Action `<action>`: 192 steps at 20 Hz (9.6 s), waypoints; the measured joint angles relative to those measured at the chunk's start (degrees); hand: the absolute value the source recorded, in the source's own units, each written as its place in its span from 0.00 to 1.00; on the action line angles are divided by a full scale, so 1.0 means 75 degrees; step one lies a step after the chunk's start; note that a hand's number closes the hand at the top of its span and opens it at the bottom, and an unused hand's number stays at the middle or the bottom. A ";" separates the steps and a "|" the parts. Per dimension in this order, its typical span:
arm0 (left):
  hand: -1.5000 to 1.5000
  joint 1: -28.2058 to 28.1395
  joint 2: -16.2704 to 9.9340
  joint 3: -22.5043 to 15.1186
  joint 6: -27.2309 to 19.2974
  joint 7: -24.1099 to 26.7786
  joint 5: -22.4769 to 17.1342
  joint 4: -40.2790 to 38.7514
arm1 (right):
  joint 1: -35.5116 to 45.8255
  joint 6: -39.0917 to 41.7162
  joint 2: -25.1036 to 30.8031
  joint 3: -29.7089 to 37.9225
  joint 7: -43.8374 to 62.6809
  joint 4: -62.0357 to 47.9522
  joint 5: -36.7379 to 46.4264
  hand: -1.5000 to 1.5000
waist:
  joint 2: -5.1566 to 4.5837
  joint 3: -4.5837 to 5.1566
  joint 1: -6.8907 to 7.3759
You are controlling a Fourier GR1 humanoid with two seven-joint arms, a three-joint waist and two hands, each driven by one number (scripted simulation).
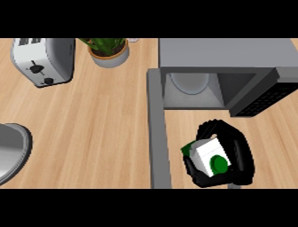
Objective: Pick up the milk, place it into the microwave and close the microwave
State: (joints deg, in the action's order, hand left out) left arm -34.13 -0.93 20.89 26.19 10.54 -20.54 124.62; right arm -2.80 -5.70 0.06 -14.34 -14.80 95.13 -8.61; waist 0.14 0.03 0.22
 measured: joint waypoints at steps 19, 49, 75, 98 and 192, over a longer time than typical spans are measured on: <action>0.00 0.0513 -0.0258 0.0767 0.0572 -0.0011 -0.0191 -0.0791 | 0.3922 -0.2544 0.0109 0.0844 -0.0273 -0.4365 0.0141 1.00 | -0.0047 -0.0008 0.0119; 0.00 0.1492 -0.0539 0.1117 0.0996 -0.0042 -0.0135 -0.1806 | 0.8184 -0.4297 0.0849 0.2165 -0.3803 -1.1377 0.1427 1.00 | -0.0224 -0.0015 0.0541; 0.00 0.2351 -0.0797 0.0987 0.0984 -0.0083 0.0126 -0.2554 | 0.8238 -0.5484 0.1840 0.2546 -0.3246 -1.2274 0.1560 1.00 | -0.0472 -0.0041 0.0905; 0.00 0.2763 -0.0859 0.0857 0.1031 0.0265 0.0636 -0.3089 | 0.8435 -0.5846 0.1391 0.2101 -0.2983 -1.2334 0.2114 0.00 | -0.0475 -0.0052 0.1021; 0.00 0.8810 0.0068 -0.9031 -0.4565 -0.0603 0.2265 -0.8536 | -0.1693 0.2069 0.2388 0.2437 -0.2050 0.1092 -0.1779 0.00 | -0.0100 0.0011 -0.0654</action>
State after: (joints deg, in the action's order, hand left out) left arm 31.94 -0.42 -46.84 -8.05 6.02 -3.55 60.60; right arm -15.50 9.82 17.97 3.93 -30.18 103.32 -21.95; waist -0.61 0.11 -4.68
